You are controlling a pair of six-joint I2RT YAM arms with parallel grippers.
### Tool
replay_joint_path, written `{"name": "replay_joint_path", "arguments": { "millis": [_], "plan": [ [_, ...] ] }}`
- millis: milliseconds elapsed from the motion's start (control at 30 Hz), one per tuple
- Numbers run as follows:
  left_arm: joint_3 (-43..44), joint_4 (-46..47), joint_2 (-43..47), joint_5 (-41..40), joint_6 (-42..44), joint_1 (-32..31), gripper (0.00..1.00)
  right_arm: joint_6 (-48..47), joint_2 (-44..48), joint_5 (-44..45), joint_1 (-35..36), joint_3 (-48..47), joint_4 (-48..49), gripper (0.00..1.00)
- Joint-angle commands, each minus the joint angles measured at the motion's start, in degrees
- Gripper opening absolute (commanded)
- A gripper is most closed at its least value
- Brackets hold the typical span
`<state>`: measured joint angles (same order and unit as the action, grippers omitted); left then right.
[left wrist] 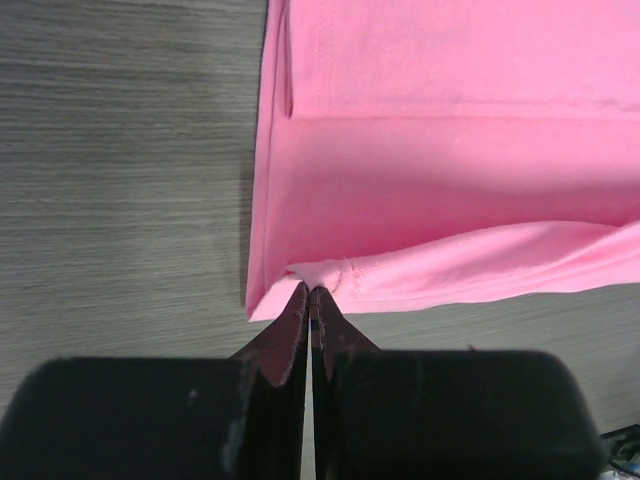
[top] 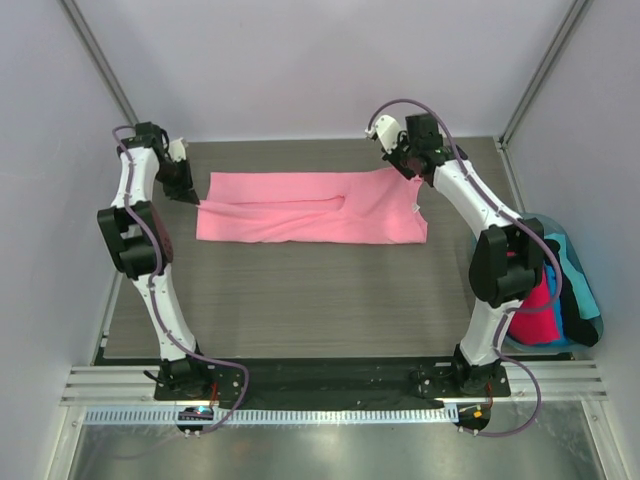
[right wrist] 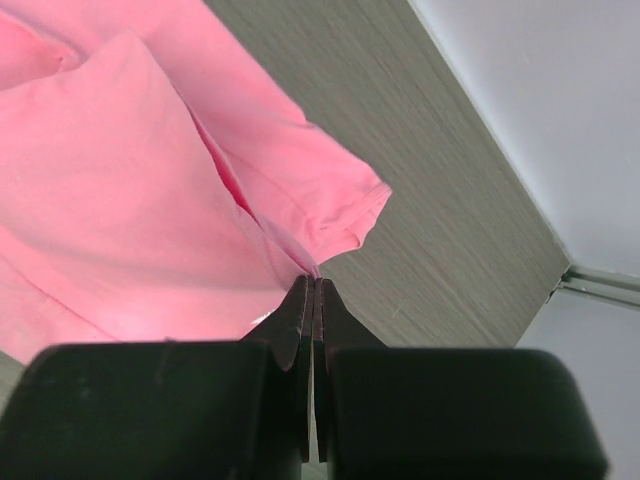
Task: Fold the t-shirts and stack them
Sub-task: Fold the tshirt
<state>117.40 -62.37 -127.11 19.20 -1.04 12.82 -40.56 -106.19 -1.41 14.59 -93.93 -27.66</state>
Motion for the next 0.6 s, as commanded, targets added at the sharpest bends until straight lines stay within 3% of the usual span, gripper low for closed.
{"name": "replay_joint_path", "arguments": {
  "millis": [0, 567],
  "plan": [
    [3.0, 1.02, -0.68, -0.92, 0.42, 0.1, 0.0, 0.3, -1.12, 0.88, -0.18, -4.5, 3.14, 0.01],
    [10.38, 2.43, -6.74, -4.61, 0.42, -2.45, 0.0, 0.12, -13.86, 3.06, -0.61, -15.23, 4.72, 0.01]
  ]
}}
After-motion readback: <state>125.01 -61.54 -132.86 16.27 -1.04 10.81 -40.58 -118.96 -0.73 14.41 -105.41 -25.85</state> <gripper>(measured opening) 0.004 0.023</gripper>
